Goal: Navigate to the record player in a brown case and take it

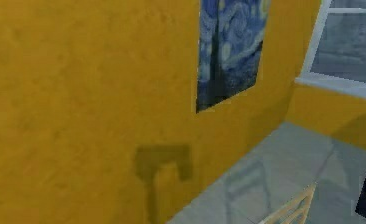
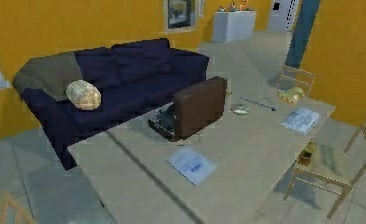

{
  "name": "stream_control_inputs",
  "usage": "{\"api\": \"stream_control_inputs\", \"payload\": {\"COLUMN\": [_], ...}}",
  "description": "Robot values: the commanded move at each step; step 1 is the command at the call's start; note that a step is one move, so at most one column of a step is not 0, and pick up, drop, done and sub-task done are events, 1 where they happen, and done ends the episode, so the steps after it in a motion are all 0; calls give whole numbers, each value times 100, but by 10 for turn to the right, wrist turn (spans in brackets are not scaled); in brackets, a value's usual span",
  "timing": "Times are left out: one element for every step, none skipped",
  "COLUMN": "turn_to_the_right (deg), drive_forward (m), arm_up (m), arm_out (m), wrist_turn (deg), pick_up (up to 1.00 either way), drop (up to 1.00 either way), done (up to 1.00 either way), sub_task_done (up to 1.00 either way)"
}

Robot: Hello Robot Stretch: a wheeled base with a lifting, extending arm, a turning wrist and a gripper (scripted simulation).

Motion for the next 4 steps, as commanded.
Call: {"api": "stream_control_inputs", "payload": {"turn_to_the_right": [0, 450, 0, 120], "drive_forward": [60, 0, 20, 0], "arm_up": [0, 0, 0, 0], "arm_out": [0, 0, 0, 0], "wrist_turn": [0, 0, 0, 0], "pick_up": [0, 0, 0, 0], "drop": [0, 0, 0, 0], "done": [0, 0, 0, 0], "sub_task_done": [0, 0, 0, 0]}}
